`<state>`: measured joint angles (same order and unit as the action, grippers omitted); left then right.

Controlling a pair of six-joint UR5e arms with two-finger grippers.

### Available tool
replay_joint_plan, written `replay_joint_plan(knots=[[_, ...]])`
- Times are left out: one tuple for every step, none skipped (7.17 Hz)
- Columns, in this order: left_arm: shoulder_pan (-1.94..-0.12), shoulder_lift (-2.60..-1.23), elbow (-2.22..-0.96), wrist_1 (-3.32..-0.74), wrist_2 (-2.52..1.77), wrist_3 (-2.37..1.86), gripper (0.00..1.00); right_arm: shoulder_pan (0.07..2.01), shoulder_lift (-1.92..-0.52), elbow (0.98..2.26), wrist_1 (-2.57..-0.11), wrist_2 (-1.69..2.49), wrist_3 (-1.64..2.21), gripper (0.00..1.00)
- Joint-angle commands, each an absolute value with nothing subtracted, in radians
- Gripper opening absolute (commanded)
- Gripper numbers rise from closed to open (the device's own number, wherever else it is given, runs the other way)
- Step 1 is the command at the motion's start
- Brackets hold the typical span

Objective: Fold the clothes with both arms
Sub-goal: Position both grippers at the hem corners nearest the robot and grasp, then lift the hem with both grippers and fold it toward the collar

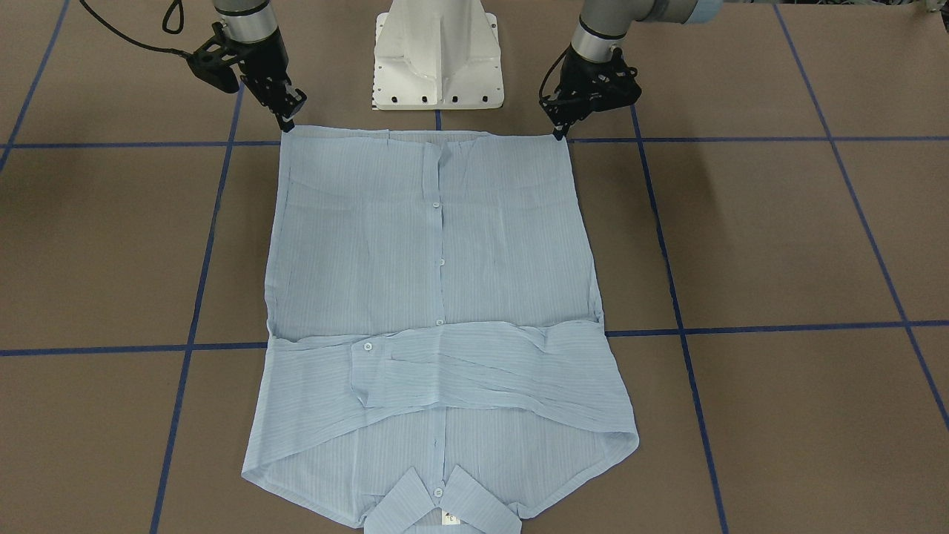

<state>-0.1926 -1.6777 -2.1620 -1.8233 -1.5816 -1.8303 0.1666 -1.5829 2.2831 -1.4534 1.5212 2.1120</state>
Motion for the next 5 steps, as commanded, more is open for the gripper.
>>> replay_joint_plan(knots=[[-0.246,-1.706,-2.247,-1.776,-1.589,-1.827,0.00,0.228,-1.585,2.345,-1.453,1.514,2.115,0.00],[-0.359,-1.770,-2.234,-1.773,-1.651,-1.807,0.00,0.292,-1.530,2.345,-1.454,1.522,2.111,0.00],[-0.485,-1.842,-2.185,-1.773,-1.736,-1.766,0.00,0.352,-1.469,2.327,-1.463,1.523,2.108,0.00],[-0.590,-1.915,-2.102,-1.775,-1.788,-1.758,0.00,0.427,-1.430,2.307,-1.469,1.528,2.105,0.00],[-0.677,-1.963,-2.048,-1.779,-1.836,-1.755,0.00,0.487,-1.399,2.268,-1.471,1.526,2.082,0.00]])
